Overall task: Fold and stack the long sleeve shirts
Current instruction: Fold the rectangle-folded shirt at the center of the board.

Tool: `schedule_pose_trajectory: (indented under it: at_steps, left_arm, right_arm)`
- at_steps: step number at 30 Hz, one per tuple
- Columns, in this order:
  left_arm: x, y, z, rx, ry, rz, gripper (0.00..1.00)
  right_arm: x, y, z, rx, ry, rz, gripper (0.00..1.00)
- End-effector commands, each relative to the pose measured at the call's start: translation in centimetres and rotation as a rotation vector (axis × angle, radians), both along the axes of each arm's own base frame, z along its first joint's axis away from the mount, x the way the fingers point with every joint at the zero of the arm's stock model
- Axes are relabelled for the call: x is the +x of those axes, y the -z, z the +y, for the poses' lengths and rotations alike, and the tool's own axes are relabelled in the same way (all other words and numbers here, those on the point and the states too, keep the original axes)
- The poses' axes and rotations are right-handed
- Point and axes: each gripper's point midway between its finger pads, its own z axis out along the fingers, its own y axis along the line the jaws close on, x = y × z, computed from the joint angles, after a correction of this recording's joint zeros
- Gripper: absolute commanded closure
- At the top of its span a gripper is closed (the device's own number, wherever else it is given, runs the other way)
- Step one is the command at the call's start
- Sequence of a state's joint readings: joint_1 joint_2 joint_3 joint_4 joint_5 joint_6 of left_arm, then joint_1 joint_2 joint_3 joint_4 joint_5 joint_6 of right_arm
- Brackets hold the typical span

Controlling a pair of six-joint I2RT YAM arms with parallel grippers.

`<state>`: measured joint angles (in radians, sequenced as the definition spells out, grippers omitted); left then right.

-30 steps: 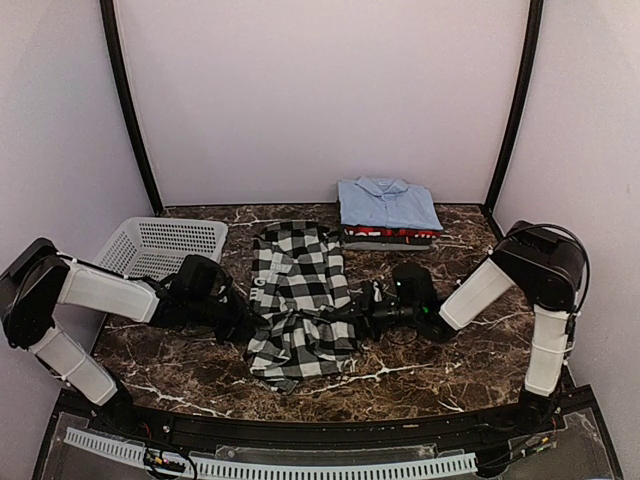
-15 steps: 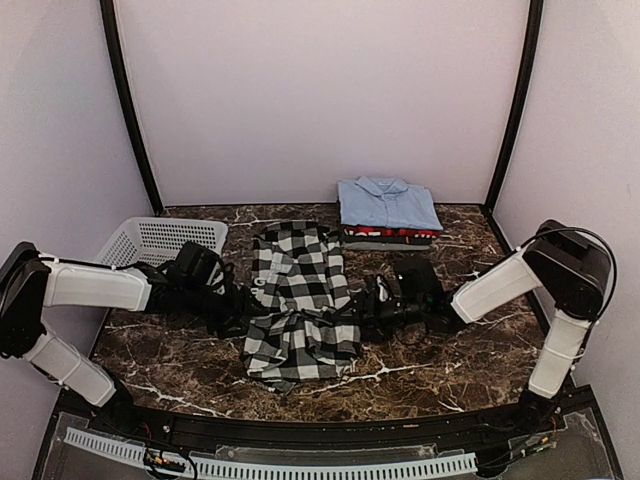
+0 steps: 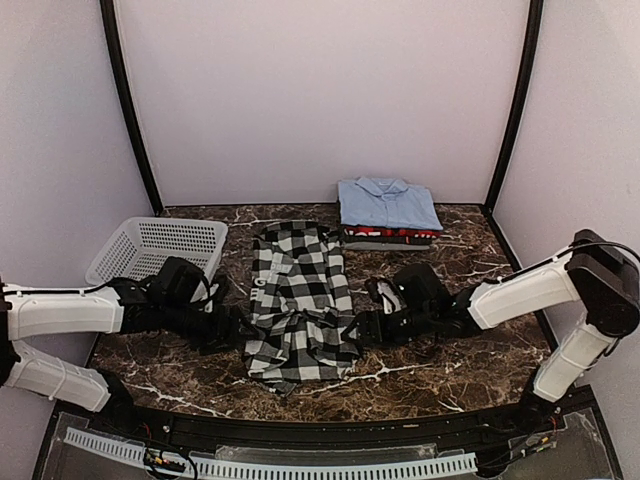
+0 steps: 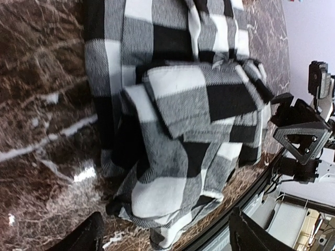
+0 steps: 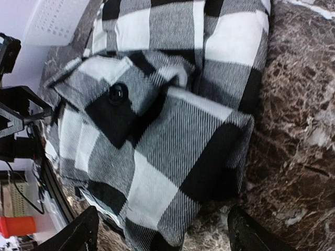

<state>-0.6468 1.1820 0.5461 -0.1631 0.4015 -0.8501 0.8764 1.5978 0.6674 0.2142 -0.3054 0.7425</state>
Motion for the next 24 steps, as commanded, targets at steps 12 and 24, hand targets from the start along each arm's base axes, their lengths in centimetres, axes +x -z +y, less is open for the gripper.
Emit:
schedule_pose_trajectory:
  at_steps: [12, 24]
  left_arm:
    - [-4.0, 3.4, -1.3, 0.118, 0.131, 0.016, 0.2]
    - [-3.8, 5.0, -2.3, 0.182, 0.155, 0.016, 0.36]
  right_arm:
    - [-3.3, 2.4, -0.2, -0.307, -0.06, -0.246, 0.23]
    - [-4.6, 3.5, 1.5, -0.426, -0.107, -0.336, 0.33]
